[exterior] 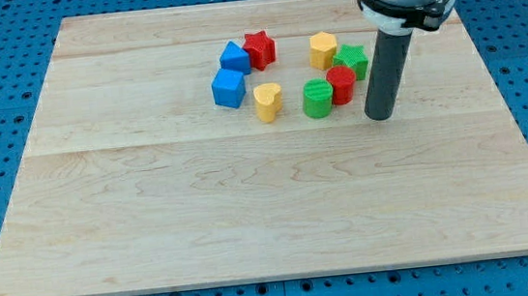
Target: Move your arm closer to the blue triangle
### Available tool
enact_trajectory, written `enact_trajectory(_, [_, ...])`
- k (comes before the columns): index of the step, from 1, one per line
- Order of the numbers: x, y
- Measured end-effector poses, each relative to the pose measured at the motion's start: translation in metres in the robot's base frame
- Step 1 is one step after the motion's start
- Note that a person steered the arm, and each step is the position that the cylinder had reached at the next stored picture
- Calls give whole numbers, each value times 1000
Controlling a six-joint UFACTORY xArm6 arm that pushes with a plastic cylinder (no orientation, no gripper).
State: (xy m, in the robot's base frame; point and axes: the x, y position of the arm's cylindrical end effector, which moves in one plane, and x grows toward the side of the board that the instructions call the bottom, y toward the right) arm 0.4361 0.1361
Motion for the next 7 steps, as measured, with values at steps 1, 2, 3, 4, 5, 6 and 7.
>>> enact_trajectory(1, [2,0])
enact_trajectory(2, [2,0])
enact_trajectory(3, [25,5])
enact_trajectory(4, [68,-23])
enact_trajectory(5, [75,-100])
enact_trajectory(6, [53,-181])
enact_trajectory(7, [4,-234])
